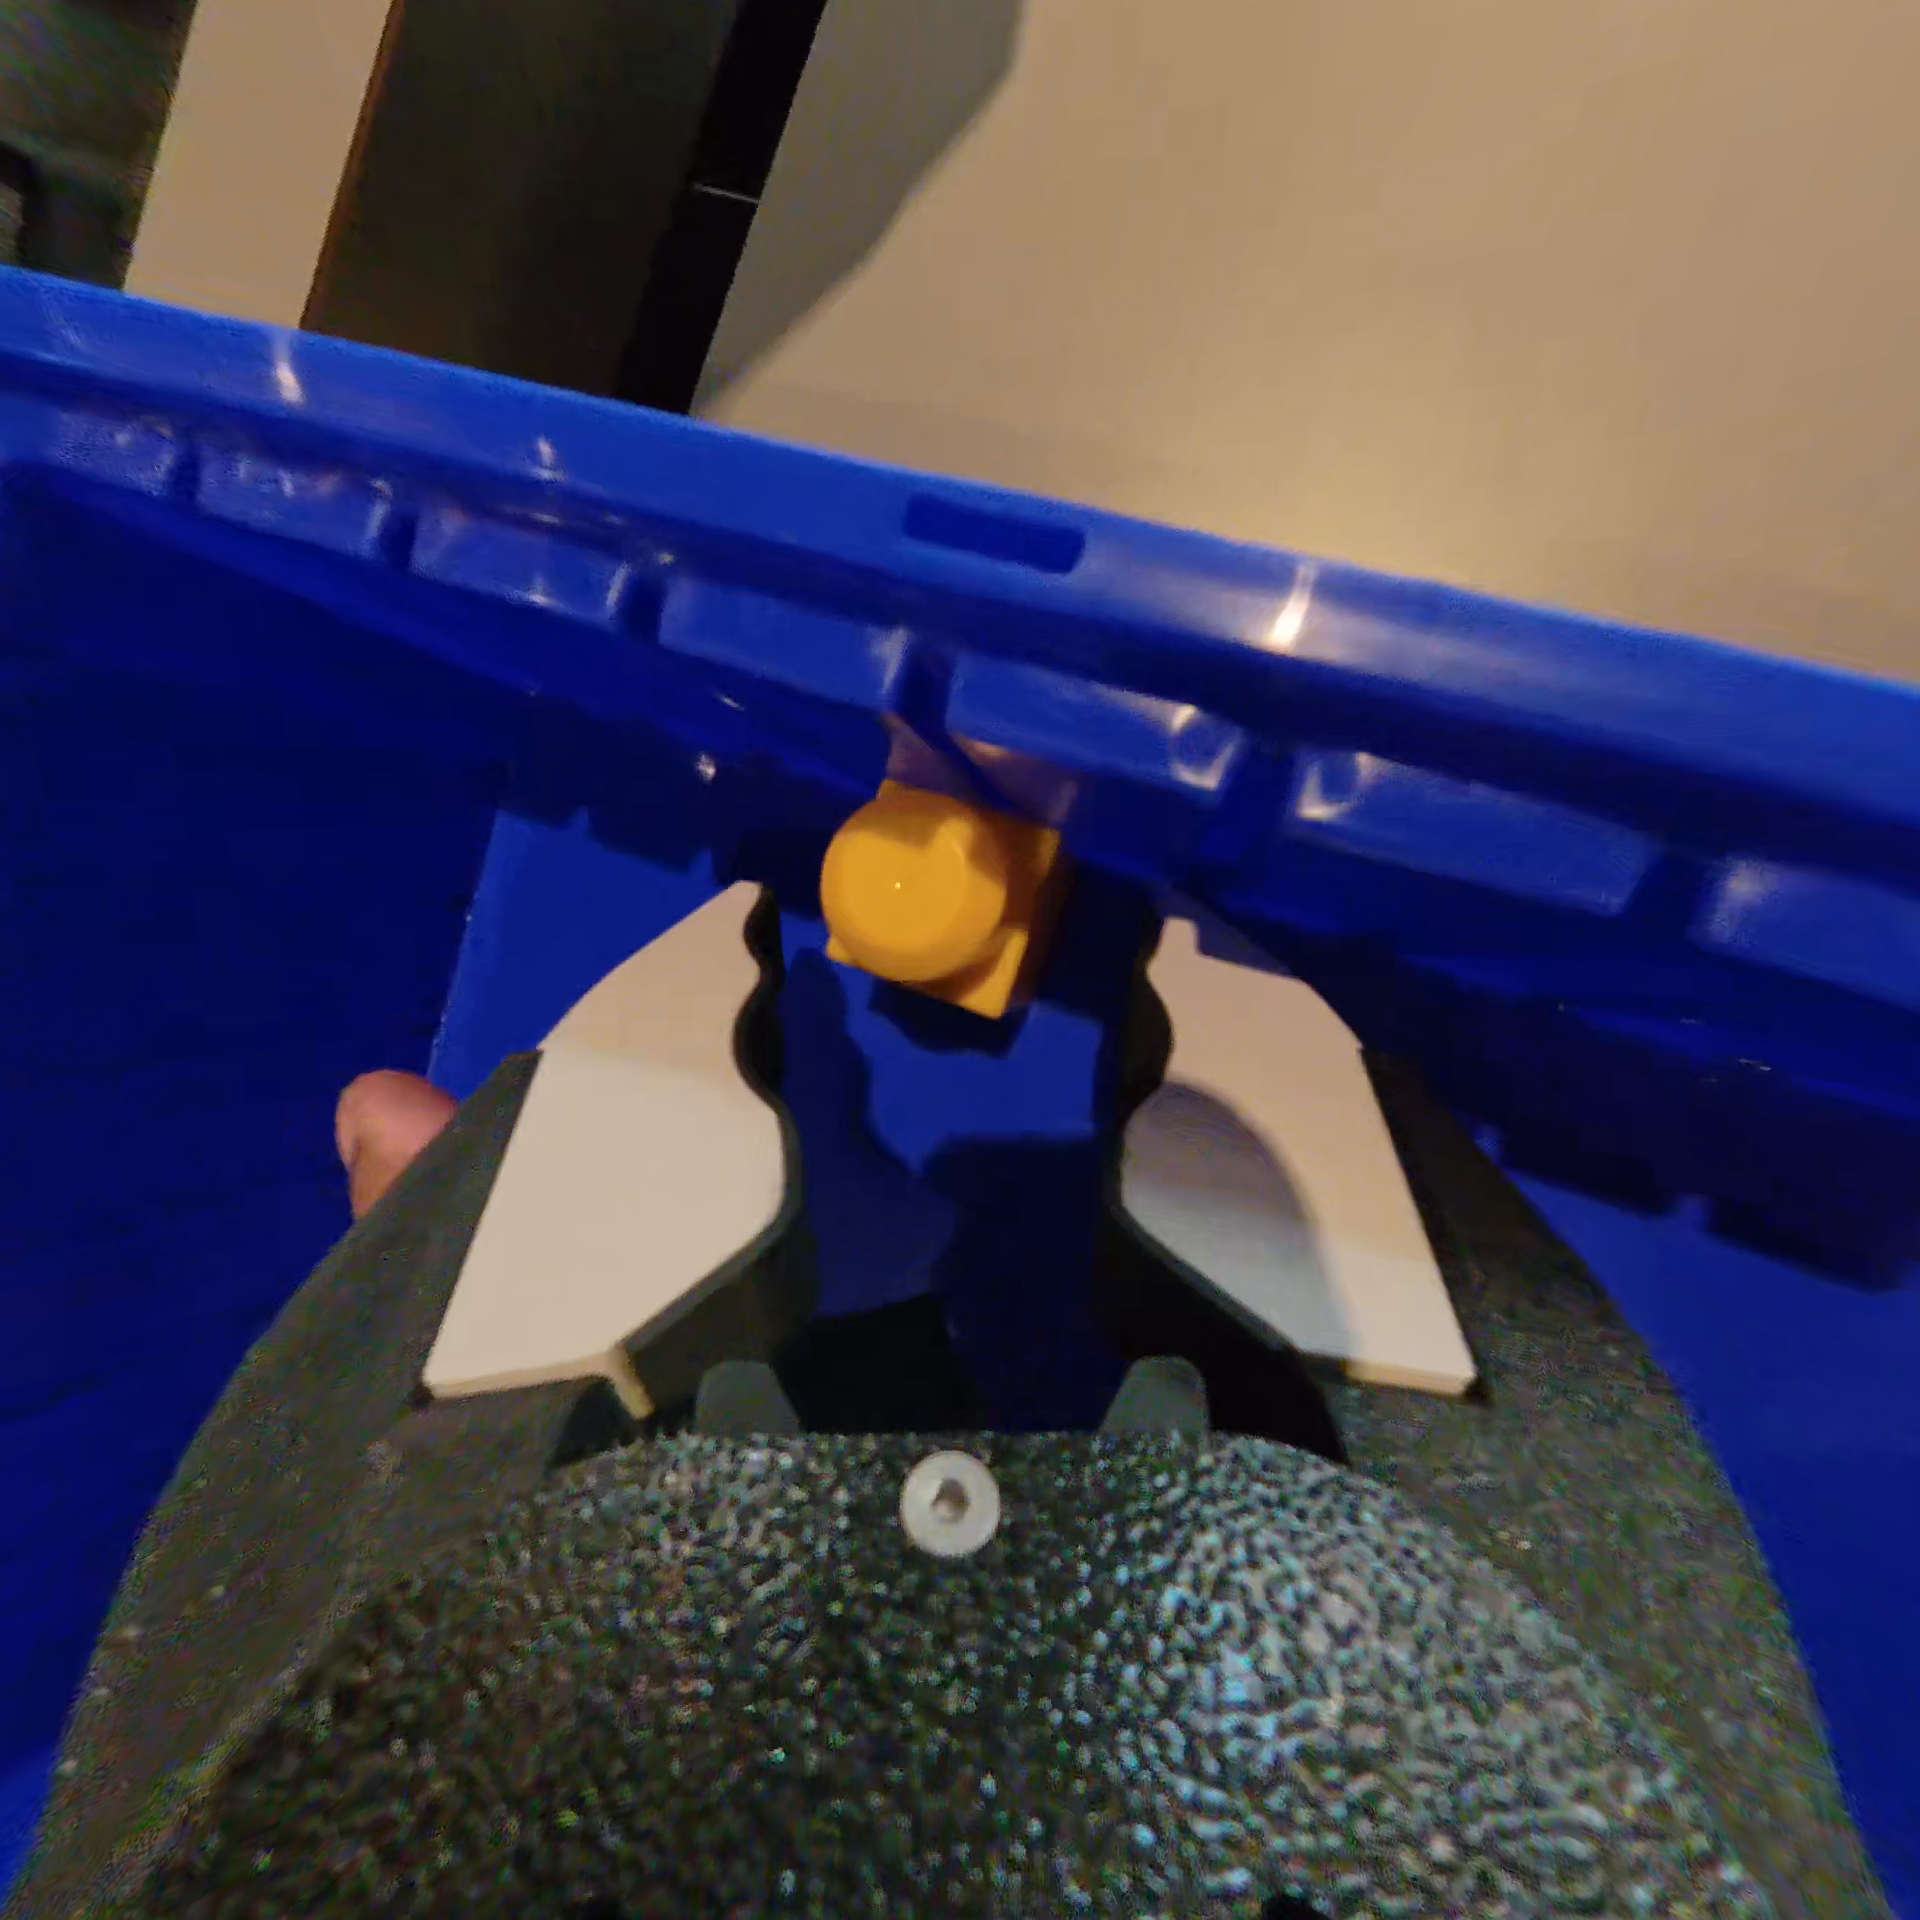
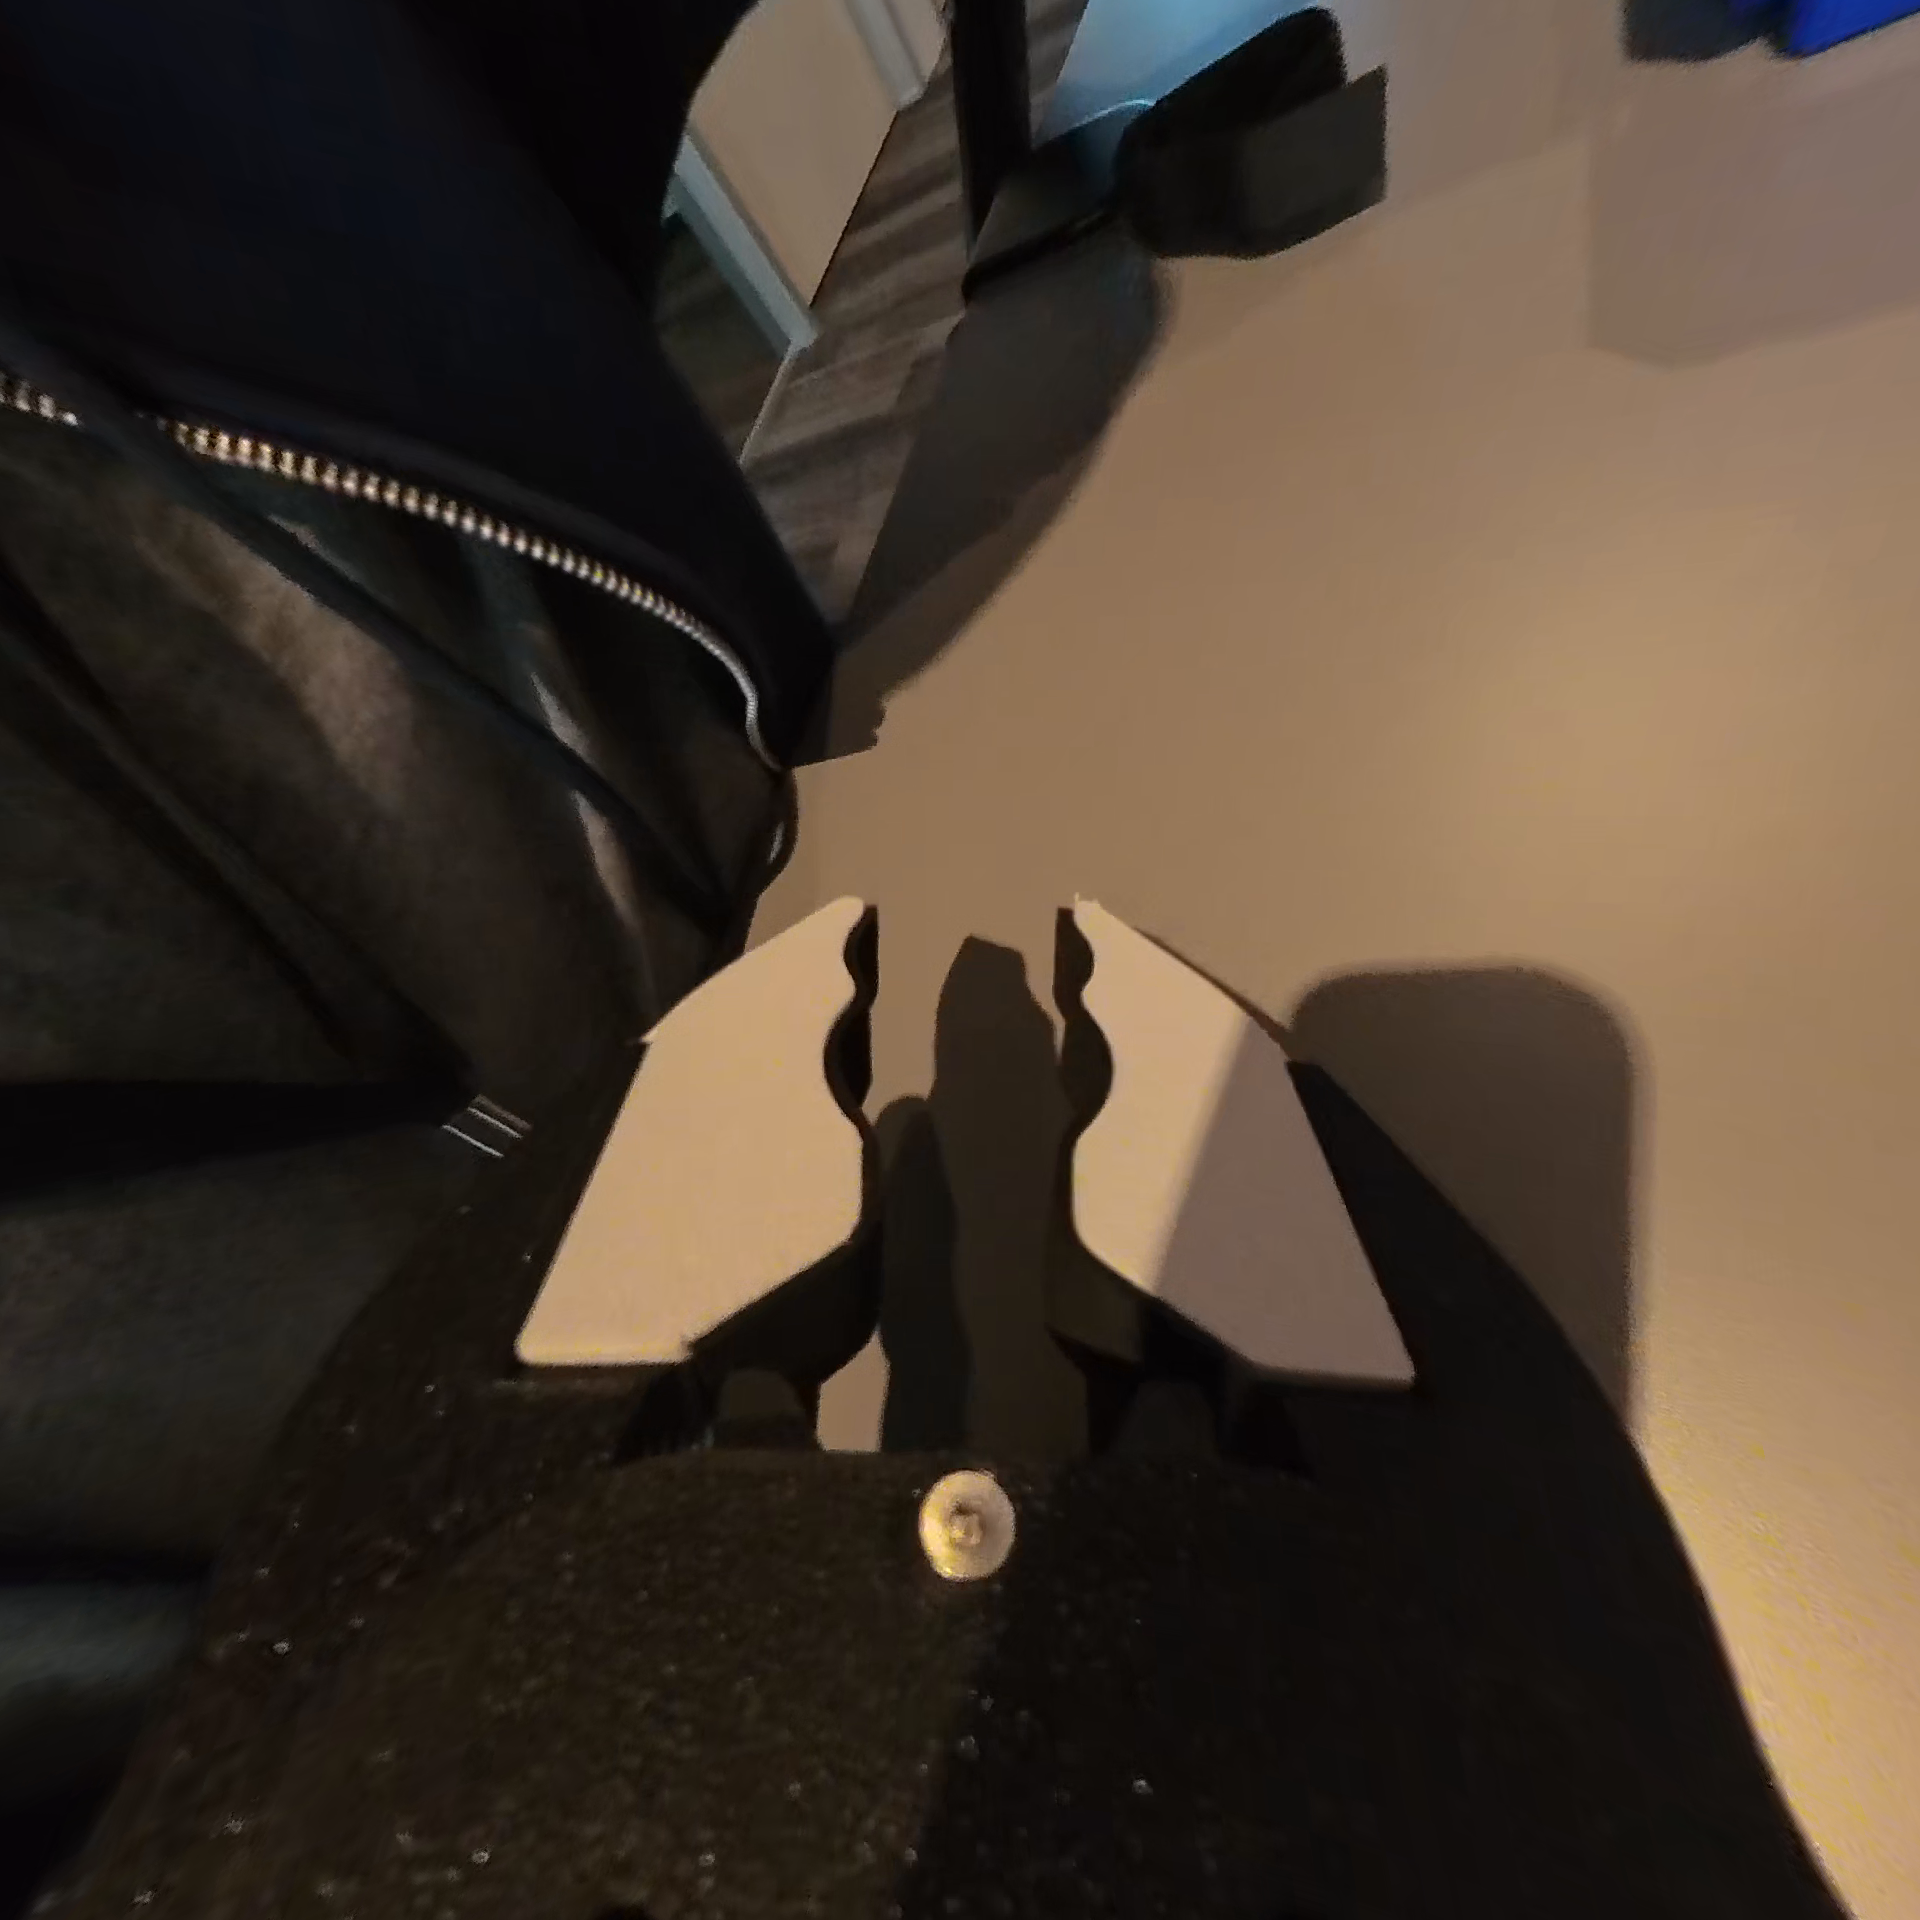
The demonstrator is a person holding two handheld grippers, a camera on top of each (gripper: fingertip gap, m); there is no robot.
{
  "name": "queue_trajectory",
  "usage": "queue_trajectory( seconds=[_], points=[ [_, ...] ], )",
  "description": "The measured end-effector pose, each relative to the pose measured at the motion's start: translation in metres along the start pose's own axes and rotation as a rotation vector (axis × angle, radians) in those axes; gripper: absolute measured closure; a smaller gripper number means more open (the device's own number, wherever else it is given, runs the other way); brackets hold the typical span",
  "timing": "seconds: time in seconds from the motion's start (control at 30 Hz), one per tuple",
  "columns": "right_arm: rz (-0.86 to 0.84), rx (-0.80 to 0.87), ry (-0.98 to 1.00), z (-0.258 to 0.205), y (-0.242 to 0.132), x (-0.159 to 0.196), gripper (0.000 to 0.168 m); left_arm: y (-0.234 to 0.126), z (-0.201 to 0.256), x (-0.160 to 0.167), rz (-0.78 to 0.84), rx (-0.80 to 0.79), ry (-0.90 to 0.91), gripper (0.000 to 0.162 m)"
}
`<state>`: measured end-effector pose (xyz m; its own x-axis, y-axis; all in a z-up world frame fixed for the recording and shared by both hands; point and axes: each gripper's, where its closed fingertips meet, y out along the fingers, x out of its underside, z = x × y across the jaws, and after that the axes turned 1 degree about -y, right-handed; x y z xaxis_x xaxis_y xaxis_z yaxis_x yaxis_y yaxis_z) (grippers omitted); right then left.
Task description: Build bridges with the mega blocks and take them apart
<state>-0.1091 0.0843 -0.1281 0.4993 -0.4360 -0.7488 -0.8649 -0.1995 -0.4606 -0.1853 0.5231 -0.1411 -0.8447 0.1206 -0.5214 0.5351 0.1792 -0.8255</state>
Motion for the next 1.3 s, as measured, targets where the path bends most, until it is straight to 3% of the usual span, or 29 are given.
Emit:
queue_trajectory(
  seconds=[0.1, 0.2, 0.37, 0.5, 0.63, 0.77, 0.93, 1.07, 1.13, 1.3],
  points=[
    [0.014, -0.018, 0.014, -0.001, -0.001, -0.001, 0.137, 0.011, 0.002, 0.005, -0.009, 0.016, 0.016, 0.117],
    [0.055, -0.019, 0.014, -0.001, -0.005, -0.005, 0.137, 0.006, 0.0, 0.009, -0.031, -0.019, 0.044, 0.123],
    [0.124, 0.021, -0.027, -0.004, -0.013, -0.009, 0.136, -0.043, -0.006, 0.008, -0.047, -0.188, -0.04, 0.123],
    [0.171, 0.036, -0.067, -0.011, -0.02, -0.008, 0.136, -0.113, 0.014, -0.046, 0.082, -0.327, -0.018, 0.124],
    [0.204, 0.033, -0.113, -0.024, -0.028, -0.003, 0.135, -0.146, 0.094, -0.122, 0.175, -0.279, -0.006, 0.124],
    [0.235, 0.097, -0.179, -0.03, -0.048, 0.007, 0.134, -0.112, 0.215, -0.187, 0.322, -0.022, -0.05, 0.124],
    [0.28, 0.198, -0.28, -0.03, -0.092, 0.03, 0.136, -0.023, 0.321, -0.2, 0.298, 0.231, -0.091, 0.124],
    [0.385, 0.257, -0.296, -0.028, -0.133, 0.039, 0.141, 0.021, 0.354, -0.203, 0.265, 0.292, -0.105, 0.124],
    [0.413, 0.295, -0.284, -0.025, -0.148, 0.043, 0.143, 0.031, 0.355, -0.203, 0.24, 0.25, -0.071, 0.124],
    [0.397, 0.326, -0.275, -0.021, -0.154, 0.049, 0.143, 0.045, 0.361, -0.198, 0.142, 0.202, 0.044, 0.119]
  ],
)
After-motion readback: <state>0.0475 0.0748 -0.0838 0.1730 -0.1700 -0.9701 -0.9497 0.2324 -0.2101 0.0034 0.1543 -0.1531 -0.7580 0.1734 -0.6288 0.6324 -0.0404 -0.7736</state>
